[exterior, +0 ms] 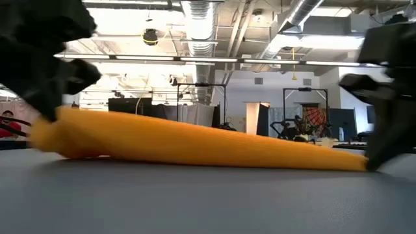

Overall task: Roll towel
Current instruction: Fold the orange microfiber towel

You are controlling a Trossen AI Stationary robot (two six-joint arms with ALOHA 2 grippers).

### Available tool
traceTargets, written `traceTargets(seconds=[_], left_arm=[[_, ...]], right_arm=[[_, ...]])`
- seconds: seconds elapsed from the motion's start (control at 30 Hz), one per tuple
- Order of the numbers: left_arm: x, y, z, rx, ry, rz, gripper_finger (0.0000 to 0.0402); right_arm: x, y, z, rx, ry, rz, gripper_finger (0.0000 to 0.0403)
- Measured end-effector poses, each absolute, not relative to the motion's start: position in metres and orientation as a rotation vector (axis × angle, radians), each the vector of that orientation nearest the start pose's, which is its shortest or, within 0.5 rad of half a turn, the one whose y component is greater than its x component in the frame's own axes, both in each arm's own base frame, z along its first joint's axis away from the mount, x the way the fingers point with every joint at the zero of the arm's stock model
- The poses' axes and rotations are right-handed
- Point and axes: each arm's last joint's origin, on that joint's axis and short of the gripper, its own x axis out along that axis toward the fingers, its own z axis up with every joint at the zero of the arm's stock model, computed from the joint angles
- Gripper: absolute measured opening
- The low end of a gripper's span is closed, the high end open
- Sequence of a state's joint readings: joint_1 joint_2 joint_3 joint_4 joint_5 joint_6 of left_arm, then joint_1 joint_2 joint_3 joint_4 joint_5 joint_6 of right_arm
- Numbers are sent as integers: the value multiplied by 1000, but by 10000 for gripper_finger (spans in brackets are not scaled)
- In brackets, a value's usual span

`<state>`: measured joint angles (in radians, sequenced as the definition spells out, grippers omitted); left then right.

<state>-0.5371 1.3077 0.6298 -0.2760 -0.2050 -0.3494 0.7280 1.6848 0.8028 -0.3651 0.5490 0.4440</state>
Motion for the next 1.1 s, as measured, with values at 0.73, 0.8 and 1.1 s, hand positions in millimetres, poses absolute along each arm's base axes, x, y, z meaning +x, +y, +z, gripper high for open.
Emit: traceTargets(seconds=[0.73,0.8,1.1], left_arm=[[230,-156,192,151,1301,-49,80],[225,-154,199,113,1311,-62,86],[218,-132,180,112,1165,121,91]], right_arm=[[252,200,203,-147,1190,-127,165],[251,192,216,-149,1162,-113,170],[264,128,208,-175,886,-7,143]])
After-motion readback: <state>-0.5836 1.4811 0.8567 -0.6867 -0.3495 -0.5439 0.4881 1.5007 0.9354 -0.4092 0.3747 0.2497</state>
